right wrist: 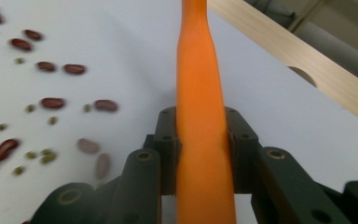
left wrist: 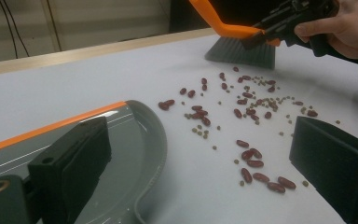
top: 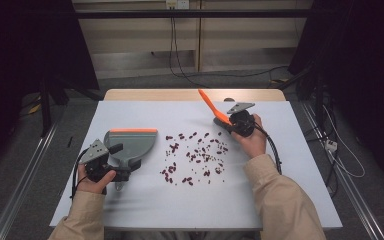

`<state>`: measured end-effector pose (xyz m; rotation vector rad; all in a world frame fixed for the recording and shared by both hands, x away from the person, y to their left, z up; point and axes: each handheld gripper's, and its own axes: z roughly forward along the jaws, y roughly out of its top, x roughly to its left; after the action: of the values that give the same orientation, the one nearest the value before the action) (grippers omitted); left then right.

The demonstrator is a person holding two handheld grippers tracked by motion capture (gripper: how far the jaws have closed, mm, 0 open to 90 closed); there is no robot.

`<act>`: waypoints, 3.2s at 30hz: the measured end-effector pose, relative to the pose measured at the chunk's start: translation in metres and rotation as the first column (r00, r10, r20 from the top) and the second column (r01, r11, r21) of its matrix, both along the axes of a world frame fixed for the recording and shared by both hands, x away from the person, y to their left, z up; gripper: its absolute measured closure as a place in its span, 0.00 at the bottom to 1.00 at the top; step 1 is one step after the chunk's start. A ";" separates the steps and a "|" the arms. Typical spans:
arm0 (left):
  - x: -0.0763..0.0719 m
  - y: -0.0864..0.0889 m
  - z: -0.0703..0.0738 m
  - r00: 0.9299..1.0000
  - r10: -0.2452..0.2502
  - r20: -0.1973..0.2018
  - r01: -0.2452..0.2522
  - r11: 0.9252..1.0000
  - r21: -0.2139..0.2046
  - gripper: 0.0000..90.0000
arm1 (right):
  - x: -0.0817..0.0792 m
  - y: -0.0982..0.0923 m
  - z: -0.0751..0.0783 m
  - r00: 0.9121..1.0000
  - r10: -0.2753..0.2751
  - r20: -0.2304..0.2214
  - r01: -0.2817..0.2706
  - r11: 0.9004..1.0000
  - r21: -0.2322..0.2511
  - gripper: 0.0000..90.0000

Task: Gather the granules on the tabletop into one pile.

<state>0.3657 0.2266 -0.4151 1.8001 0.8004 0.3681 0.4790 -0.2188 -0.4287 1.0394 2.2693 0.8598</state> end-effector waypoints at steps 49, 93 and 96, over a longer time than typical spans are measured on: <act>-0.003 -0.001 0.002 1.000 0.002 0.013 -0.002 1.000 0.002 0.06 | -0.076 0.015 0.024 0.937 0.344 -0.055 -0.344 0.939 0.002 0.80; -0.002 0.002 -0.001 1.000 0.025 0.000 -0.025 1.000 0.002 0.06 | -0.021 0.057 0.003 0.892 0.451 -0.008 -0.451 0.892 -0.021 0.79; -0.002 0.002 -0.001 1.000 0.025 0.000 -0.025 1.000 0.003 0.06 | -0.028 0.055 0.004 0.882 0.470 -0.017 -0.470 0.882 -0.012 0.79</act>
<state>0.3632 0.2288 -0.4159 1.7945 0.8233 0.3864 0.4515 -0.1639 -0.4246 0.4807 2.5813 1.0200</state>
